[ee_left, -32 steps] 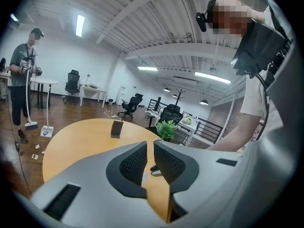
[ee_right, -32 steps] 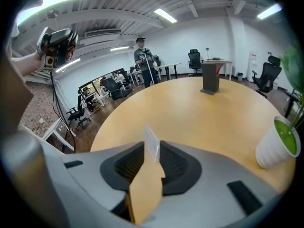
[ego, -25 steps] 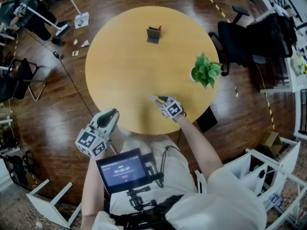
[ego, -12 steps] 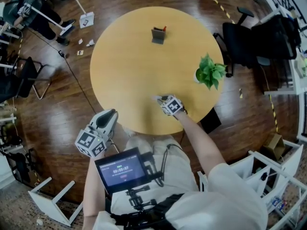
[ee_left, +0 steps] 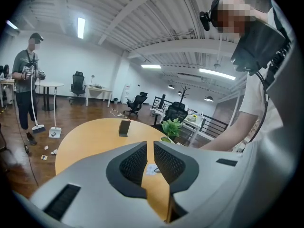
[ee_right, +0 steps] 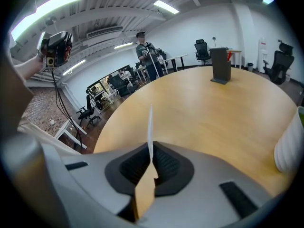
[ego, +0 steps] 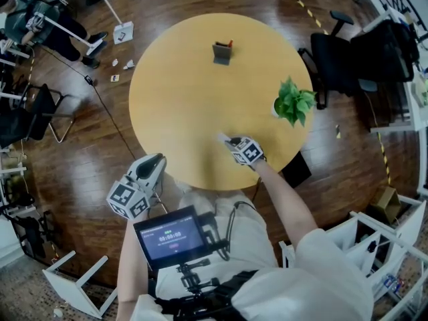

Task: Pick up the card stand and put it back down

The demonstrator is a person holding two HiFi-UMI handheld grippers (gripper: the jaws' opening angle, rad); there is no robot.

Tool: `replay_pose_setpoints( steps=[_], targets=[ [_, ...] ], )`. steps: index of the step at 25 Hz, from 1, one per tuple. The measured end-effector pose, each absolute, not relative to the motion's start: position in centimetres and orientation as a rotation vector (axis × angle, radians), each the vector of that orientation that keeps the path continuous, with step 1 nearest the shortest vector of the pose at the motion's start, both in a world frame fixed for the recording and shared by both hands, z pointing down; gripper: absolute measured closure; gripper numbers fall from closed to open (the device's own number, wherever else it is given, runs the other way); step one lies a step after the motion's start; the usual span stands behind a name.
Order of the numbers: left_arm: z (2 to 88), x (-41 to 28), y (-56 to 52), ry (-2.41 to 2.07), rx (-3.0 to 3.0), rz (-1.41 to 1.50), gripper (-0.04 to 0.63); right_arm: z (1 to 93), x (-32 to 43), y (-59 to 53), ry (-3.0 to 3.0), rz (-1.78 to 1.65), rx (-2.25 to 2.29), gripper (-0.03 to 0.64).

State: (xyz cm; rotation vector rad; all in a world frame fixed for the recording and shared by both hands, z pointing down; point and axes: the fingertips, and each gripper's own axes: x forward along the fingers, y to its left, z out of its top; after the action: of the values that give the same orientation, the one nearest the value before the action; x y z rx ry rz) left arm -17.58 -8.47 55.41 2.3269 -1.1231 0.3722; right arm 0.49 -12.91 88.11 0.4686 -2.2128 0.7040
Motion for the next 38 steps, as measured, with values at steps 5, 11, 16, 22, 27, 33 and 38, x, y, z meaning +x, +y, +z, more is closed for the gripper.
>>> replay_pose_setpoints(
  steps=[5, 11, 16, 22, 27, 33, 38],
  targets=[
    [55.5, -16.6, -8.6, -1.089, 2.342, 0.375, 0.552, 84.5, 1.8, -13.5, -2.244, 0.705, 0.492, 0.589],
    [54.9, -15.8, -8.5, -1.063, 2.366, 0.357, 0.552, 77.7, 2.1, -14.5, -2.306, 0.648, 0.490, 0.589],
    [54.3, -15.2, -8.5, -1.050, 2.387, 0.327, 0.552, 71.6, 2.1, -15.3, -2.351, 0.644, 0.483, 0.589],
    [53.1, -14.7, -8.1, -1.029, 2.408, 0.287, 0.552, 65.3, 2.3, -15.6, -2.370, 0.635, 0.501, 0.588],
    [51.1, -14.6, -8.6, -1.030, 2.435, 0.247, 0.552, 59.7, 2.8, -15.7, -2.418, 0.578, 0.517, 0.588],
    [47.5, -13.3, -8.7, -0.966, 2.466, 0.137, 0.554, 53.5, 3.2, -14.3, -2.469, 0.458, 0.489, 0.588],
    [44.6, -12.2, -8.7, -0.944, 2.521, 0.133, 0.552, 48.9, 3.7, -13.6, -2.504, 0.373, 0.469, 0.588]
  ],
)
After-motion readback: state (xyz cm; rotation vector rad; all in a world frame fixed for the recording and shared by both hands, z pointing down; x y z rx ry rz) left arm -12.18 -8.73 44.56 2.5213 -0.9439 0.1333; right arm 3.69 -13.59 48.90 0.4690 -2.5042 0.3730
